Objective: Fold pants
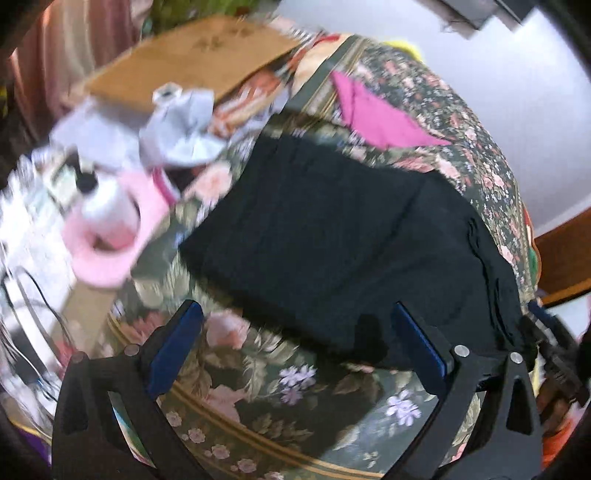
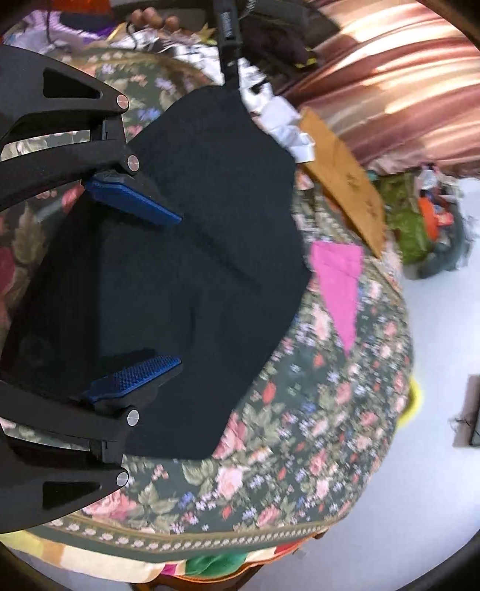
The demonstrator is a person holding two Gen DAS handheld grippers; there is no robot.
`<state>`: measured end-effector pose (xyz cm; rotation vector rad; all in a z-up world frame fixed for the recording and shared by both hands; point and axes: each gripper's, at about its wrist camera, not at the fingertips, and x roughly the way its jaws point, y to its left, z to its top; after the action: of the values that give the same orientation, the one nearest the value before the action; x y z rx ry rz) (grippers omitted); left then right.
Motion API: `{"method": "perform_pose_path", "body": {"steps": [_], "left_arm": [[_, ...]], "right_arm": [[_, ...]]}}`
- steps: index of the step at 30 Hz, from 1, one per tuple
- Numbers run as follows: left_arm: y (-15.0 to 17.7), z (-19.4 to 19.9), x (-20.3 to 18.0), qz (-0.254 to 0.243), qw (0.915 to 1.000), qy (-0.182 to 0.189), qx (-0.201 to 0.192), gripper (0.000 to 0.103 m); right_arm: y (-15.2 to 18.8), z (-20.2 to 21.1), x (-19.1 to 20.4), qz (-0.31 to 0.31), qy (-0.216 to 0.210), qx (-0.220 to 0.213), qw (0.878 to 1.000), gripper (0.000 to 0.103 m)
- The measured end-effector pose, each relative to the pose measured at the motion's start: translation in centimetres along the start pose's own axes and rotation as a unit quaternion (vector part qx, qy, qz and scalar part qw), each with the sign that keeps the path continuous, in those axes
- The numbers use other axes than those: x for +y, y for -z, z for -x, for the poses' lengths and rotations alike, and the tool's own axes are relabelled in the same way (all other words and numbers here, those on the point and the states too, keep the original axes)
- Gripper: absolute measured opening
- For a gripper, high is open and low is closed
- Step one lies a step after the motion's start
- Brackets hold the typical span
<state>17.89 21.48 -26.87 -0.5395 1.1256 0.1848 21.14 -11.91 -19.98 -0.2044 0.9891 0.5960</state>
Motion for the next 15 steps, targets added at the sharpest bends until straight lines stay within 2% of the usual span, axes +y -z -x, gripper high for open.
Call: {"method": "perform_pose_path", "body": {"steps": [3, 6, 8, 10, 12, 15], "left_arm": [[0.5, -1.4, 1.3, 0.026, 0.9985, 0.036, 0.032, 0.103], [0.8, -2.8, 2.0, 0.057, 0.9915, 0.093, 0.071, 0.103], [0.7, -3.1, 2.0, 0.060, 0.9900, 0.106, 0.072, 0.103], [0.4, -3.8, 2.0, 0.077, 0.9828, 0.146, 0.083, 0.103], [-0.3, -4.7, 2.3, 0.091, 0.9770, 0.169, 0.093, 0.103], [-1.6, -6.1, 2.4, 0.100, 0.9733, 0.179, 0.102, 0.103]], "right_arm": [[0.5, -0.4, 0.3, 0.002, 0.001, 0.002, 1.000, 0.070], [0.6, -0.4, -0.2, -0.014, -0.013, 0.010, 1.000, 0.070], [0.8, -0.5, -0.2, -0.016, -0.017, 0.011, 1.000, 0.070], [0.9, -0.5, 0.1, -0.014, -0.016, 0.011, 1.000, 0.070], [0.8, -0.6, 0.2, -0.013, -0.017, 0.013, 1.000, 0.070], [0.8, -0.7, 0.2, -0.014, -0.022, 0.013, 1.000, 0.071]]}}
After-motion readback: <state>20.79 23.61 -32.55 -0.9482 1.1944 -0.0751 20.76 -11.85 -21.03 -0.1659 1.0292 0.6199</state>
